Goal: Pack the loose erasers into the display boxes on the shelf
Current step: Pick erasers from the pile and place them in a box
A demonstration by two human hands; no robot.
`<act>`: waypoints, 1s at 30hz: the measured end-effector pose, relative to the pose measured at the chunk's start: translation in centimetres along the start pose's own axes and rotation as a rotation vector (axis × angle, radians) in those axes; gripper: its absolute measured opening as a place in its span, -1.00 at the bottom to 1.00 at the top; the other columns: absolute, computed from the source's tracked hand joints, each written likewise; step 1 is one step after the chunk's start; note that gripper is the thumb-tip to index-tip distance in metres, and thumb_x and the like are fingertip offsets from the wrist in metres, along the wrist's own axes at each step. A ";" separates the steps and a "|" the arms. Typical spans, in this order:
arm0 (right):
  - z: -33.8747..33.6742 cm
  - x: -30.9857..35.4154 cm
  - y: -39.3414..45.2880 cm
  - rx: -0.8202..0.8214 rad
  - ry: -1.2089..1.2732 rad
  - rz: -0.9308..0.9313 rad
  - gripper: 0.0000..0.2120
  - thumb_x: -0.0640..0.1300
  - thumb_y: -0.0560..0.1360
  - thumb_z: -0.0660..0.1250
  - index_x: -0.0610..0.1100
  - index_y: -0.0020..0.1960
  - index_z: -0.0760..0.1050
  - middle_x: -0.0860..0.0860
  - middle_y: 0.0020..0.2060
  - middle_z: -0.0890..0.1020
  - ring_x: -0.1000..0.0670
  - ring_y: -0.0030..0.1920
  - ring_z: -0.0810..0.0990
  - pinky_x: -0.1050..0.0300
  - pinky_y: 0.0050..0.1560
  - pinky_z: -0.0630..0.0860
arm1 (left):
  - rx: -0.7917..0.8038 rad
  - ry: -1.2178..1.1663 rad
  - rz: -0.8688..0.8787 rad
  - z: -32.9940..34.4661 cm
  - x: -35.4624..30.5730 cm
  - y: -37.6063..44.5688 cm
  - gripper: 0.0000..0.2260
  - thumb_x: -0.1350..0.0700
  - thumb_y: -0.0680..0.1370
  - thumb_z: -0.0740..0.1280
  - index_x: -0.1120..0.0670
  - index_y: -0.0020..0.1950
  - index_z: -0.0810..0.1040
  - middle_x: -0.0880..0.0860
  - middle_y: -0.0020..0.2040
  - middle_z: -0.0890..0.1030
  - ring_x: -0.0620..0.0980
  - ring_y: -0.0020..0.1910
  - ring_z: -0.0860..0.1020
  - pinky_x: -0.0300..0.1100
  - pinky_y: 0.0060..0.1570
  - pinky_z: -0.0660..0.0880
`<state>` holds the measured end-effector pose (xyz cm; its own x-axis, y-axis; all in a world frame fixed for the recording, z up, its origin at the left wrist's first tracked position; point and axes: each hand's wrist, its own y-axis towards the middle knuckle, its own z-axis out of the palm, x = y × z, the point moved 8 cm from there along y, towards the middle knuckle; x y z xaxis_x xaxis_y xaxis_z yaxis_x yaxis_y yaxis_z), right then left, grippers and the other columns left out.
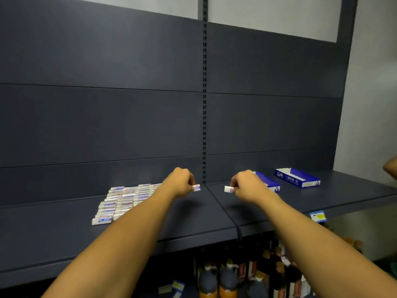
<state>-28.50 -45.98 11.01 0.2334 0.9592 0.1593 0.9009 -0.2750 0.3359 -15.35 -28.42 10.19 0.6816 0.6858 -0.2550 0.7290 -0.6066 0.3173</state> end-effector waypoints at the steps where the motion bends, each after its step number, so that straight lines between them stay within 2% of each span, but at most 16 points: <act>1: -0.1 -0.6 -0.2 0.001 -0.002 -0.005 -0.87 -0.19 0.53 0.35 -0.07 -0.01 0.67 -0.06 -0.07 0.66 -0.10 -0.10 0.63 0.06 -0.13 0.58 | -0.002 0.001 -0.001 0.3 -0.8 0.0 -0.89 0.17 0.53 0.43 0.07 0.03 0.71 0.07 0.01 0.67 0.07 -0.02 0.63 0.00 0.07 0.61; 5: -0.6 -2.7 -0.1 -0.003 -0.001 -0.002 -0.87 -0.20 0.51 0.35 -0.05 -0.03 0.66 -0.03 -0.10 0.64 -0.08 -0.11 0.62 0.11 -0.18 0.53 | 0.014 0.014 0.011 1.3 -3.4 0.6 -0.89 0.18 0.53 0.42 0.08 0.03 0.70 0.07 0.01 0.66 0.07 -0.01 0.63 0.00 0.07 0.61; 14: 0.2 -8.2 2.5 0.010 -0.014 0.032 -0.87 -0.20 0.53 0.35 -0.06 -0.01 0.66 -0.05 -0.05 0.61 -0.09 -0.06 0.62 -0.02 -0.01 0.63 | 0.006 -0.010 0.008 3.2 -6.4 5.0 -0.88 0.19 0.56 0.41 0.11 0.06 0.70 0.07 0.03 0.65 0.05 -0.01 0.62 -0.02 0.06 0.62; 20: 1.0 -12.2 6.8 0.023 -0.023 0.021 -0.81 -0.22 0.51 0.35 -0.05 0.06 0.66 -0.07 0.03 0.63 -0.11 -0.02 0.63 -0.03 0.00 0.64 | 0.013 -0.029 -0.005 5.8 -7.6 9.9 -0.88 0.19 0.56 0.41 0.12 0.06 0.69 0.07 0.02 0.66 0.05 -0.02 0.63 -0.02 0.07 0.62; 27: 1.0 -17.0 13.1 -0.016 -0.005 -0.011 -0.85 -0.21 0.53 0.37 -0.05 0.06 0.65 -0.02 -0.03 0.65 -0.04 -0.07 0.62 0.07 -0.07 0.63 | 0.010 -0.014 0.016 8.2 -9.7 17.2 -0.87 0.20 0.55 0.40 0.10 0.06 0.70 0.06 0.02 0.67 0.02 -0.02 0.63 -0.01 0.08 0.63; 30: 1.0 -19.3 15.1 -0.034 0.007 -0.002 -0.86 -0.22 0.53 0.37 -0.04 0.03 0.64 -0.02 -0.05 0.66 -0.04 -0.09 0.62 0.05 -0.05 0.64 | 0.010 -0.006 0.030 9.2 -10.7 19.7 -0.89 0.17 0.55 0.41 0.09 0.04 0.70 0.05 0.01 0.67 0.01 -0.03 0.63 -0.01 0.07 0.63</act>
<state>-19.05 -68.55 12.06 0.2291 0.9593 0.1652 0.8883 -0.2755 0.3675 -7.69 -51.42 10.81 0.7038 0.6646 -0.2510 0.7085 -0.6309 0.3162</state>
